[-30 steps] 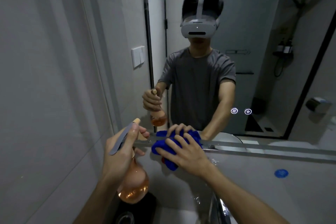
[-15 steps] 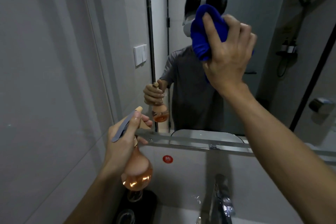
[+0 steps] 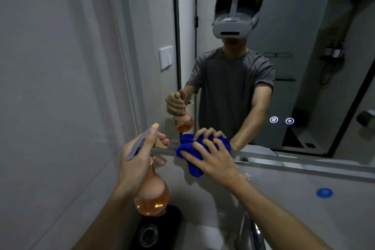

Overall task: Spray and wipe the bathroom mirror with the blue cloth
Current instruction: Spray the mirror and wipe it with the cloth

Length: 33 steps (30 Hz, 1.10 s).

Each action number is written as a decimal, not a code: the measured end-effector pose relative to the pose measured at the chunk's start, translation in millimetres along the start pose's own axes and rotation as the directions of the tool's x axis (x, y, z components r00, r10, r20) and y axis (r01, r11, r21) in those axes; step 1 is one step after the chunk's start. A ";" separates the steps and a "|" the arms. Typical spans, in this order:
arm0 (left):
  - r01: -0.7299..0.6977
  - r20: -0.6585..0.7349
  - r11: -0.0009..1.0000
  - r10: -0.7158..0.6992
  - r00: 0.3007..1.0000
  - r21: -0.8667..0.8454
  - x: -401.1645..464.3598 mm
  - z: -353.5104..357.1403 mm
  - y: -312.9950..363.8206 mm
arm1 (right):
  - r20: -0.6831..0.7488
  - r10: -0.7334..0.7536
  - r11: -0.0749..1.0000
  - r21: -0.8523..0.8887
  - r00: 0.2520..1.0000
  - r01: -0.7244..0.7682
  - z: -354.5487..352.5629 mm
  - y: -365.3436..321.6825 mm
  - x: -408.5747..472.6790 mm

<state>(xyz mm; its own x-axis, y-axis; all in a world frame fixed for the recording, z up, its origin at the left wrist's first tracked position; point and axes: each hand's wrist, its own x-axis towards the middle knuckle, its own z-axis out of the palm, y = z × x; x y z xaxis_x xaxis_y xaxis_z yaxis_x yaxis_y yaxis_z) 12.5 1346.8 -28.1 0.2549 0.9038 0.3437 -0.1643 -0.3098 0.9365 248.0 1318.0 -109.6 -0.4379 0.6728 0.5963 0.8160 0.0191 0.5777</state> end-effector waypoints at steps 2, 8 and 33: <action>0.010 -0.024 1.000 -0.010 1.000 -0.002 -0.9 -4.0 0.1 | -0.013 -0.020 1.000 0.013 1.000 0.020 -4.3 3.5 3.7; 0.044 -0.124 0.998 -0.039 0.991 0.036 7.8 -21.5 2.1 | -0.258 0.121 0.989 -0.052 0.959 -0.138 -42.4 47.6 62.7; 0.007 -0.246 1.000 -0.010 0.969 -0.015 16.9 -58.9 -12.9 | -0.425 0.453 0.864 -0.008 0.784 -0.503 -89.9 69.4 222.8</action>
<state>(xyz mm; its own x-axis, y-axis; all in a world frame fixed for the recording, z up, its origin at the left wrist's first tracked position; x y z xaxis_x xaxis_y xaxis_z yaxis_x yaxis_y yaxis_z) -37.2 1383.4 -38.5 0.0141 0.9518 0.3063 -0.1767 -0.2991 0.9377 173.0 1402.7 113.4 -0.1342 0.2212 0.9660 0.9226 -0.3278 0.2032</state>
